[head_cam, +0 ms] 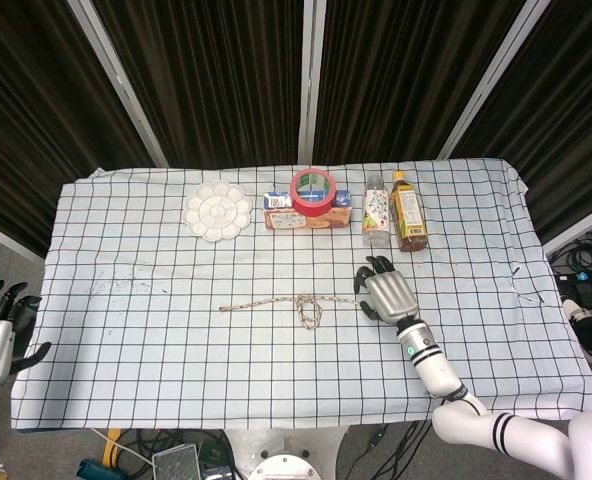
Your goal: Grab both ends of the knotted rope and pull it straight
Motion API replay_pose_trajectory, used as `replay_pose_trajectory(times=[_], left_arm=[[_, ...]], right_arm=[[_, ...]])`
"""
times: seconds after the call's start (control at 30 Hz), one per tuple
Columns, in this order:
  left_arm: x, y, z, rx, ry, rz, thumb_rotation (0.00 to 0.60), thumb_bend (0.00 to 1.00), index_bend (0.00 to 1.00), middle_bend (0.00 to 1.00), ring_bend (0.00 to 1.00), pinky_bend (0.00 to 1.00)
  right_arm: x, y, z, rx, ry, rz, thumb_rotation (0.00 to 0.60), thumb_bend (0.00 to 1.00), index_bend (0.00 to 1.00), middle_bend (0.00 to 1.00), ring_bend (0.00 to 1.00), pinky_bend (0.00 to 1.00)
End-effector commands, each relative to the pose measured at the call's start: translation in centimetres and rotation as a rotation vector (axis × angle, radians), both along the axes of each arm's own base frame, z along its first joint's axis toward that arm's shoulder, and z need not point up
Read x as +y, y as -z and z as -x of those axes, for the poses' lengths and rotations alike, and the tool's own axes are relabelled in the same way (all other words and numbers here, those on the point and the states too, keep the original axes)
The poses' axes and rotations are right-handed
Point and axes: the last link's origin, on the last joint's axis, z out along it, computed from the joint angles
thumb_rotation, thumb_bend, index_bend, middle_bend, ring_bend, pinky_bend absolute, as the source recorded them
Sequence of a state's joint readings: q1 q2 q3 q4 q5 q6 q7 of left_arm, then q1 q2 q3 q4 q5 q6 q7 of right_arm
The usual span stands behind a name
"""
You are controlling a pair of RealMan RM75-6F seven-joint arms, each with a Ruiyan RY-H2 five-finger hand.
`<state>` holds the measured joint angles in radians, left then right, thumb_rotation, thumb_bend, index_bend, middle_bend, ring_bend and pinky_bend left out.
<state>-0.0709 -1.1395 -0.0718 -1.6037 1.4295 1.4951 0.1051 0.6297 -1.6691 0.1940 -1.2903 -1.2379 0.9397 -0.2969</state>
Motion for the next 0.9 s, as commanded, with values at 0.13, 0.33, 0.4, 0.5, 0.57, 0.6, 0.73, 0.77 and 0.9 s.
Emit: replay_pose_trajectory(times=[0.13,0.33,0.4,0.5,0.57,0.6,0.73,0.77,0.9], left_arm=[[0.1,0.0,0.1,-0.002,-0.003,0.002,0.6,0.14,0.27,0.13,0.0,0.0],[0.1,0.0,0.4,-0.005,-0.012,0.003,0.6,0.14,0.27,0.13,0.0,0.0],[0.1,0.0,0.4,-0.005,-0.012,0.003,0.6,0.14,0.27,0.13,0.0,0.0],[0.1,0.0,0.4,-0.006,-0.011,0.0,0.6,0.14,0.27,0.13,0.0,0.0],[0.1,0.0,0.4,-0.006,-0.012,0.0,0.6,0.14,0.27,0.13,0.0,0.0],[0.1,0.0,0.5,-0.006,-0.013,-0.001,0.6,0.14,0.27,0.13,0.0,0.0],[0.1,-0.1,0.5,-0.006,-0.015,-0.002,0.6,0.14,0.27,0.13,0.0,0.0],[0.1,-0.1,0.5,-0.006,-0.015,-0.002,0.6,0.14,0.27,0.13,0.0,0.0],[0.1,-0.1,0.5,-0.005,-0.016,0.0,0.6,0.14,0.27,0.13,0.0,0.0]], right_arm=[[-0.2,1.5,-0.4,0.035,-0.019,-0.018,0.6,0.35,0.48,0.29,0.09,0.12],[0.0,2.3,-0.3,0.044,-0.017,-0.021,0.6,0.35,0.48,0.29,0.09,0.12],[-0.1,2.4,-0.3,0.043,-0.014,-0.023,0.6,0.35,0.48,0.29,0.09,0.12],[-0.2,2.5,-0.3,0.045,-0.015,-0.021,0.6,0.35,0.48,0.29,0.09,0.12],[-0.3,2.5,-0.4,0.047,-0.016,-0.019,0.6,0.35,0.48,0.29,0.09,0.12],[-0.3,2.5,-0.4,0.047,-0.015,-0.019,0.6,0.35,0.48,0.29,0.09,0.12],[-0.4,2.6,-0.3,0.052,-0.015,-0.014,0.6,0.35,0.48,0.29,0.09,0.11],[-0.5,2.6,-0.3,0.054,-0.016,-0.013,0.6,0.35,0.48,0.29,0.09,0.11],[-0.5,2.7,-0.3,0.058,-0.016,-0.01,0.6,0.35,0.51,0.29,0.09,0.1]])
